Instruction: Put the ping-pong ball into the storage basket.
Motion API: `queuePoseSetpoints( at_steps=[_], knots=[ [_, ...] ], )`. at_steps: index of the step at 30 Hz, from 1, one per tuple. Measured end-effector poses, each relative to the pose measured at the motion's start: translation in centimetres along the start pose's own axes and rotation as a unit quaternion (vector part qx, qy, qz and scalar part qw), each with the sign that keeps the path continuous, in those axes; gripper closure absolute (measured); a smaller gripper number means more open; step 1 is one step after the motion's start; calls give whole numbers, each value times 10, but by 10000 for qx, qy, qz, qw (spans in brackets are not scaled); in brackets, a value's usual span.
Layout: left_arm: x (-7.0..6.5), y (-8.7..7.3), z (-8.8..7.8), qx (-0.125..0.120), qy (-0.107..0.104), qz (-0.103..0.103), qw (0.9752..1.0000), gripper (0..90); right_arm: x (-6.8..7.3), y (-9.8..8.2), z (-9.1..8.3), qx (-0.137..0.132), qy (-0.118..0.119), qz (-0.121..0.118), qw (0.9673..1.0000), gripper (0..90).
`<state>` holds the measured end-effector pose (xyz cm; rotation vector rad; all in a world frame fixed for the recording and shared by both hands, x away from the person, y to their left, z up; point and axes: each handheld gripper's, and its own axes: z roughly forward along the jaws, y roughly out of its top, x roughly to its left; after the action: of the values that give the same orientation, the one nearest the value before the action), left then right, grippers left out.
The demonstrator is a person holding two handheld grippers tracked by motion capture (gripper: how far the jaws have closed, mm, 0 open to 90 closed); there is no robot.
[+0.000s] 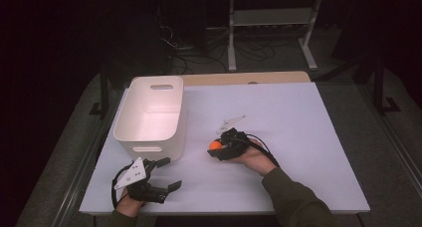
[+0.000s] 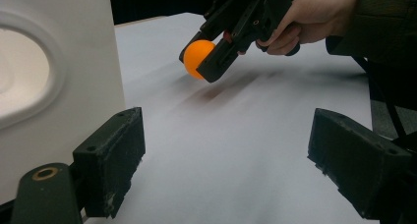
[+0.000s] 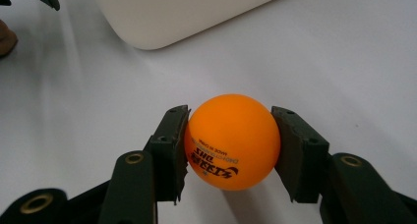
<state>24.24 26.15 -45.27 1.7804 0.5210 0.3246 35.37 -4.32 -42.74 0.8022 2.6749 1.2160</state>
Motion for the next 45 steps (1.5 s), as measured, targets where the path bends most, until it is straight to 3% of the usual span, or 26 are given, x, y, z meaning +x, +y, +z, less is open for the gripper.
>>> queuePoseSetpoints(
  at_steps=[45],
  knots=[
    [1,0,0,8,-14,-32,10000,140,18,24,24,-8,337,-185,9993,497]
  ],
)
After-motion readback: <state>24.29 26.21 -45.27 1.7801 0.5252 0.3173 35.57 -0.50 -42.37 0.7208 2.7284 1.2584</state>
